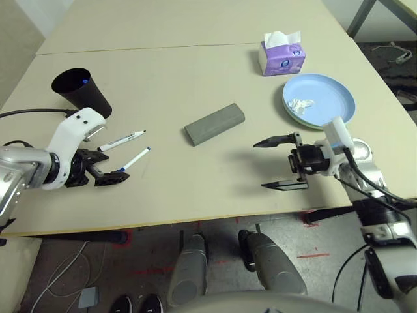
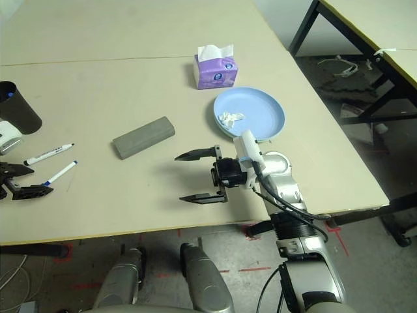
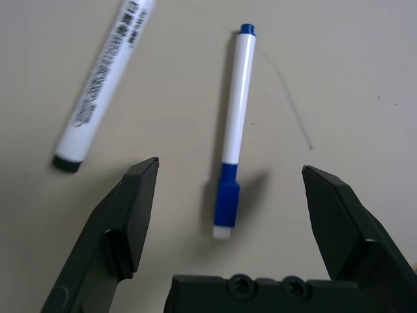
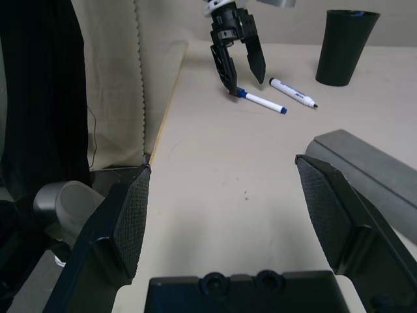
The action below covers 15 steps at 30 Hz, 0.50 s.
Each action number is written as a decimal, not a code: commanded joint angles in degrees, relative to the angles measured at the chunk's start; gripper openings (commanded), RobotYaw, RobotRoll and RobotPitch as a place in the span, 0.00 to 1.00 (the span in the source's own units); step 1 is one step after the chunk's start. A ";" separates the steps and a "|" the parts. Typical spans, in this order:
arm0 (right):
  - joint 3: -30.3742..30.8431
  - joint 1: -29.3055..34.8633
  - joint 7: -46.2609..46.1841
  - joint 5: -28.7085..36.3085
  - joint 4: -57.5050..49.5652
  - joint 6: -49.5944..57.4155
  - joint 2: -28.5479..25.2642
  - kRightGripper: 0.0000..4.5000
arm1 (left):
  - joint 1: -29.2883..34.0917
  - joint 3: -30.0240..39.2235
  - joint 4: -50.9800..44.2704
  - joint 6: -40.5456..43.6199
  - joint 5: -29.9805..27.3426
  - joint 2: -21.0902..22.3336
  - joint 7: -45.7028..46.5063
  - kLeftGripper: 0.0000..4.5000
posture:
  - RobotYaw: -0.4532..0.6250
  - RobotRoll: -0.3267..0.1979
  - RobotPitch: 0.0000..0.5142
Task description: Organize and tidy the items on the table.
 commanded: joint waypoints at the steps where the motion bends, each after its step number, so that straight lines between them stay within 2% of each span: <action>1: 0.52 1.00 -0.25 -0.74 -2.11 0.14 -0.65 1.00 | -0.15 -2.16 1.17 -1.49 1.29 -1.83 0.57 0.99 | 0.26 0.62 0.43; 15: 0.82 2.62 -1.40 -1.29 -4.72 0.94 -1.13 1.00 | -0.50 -3.99 6.21 -10.93 6.28 -5.86 0.34 0.99 | 0.25 0.62 0.40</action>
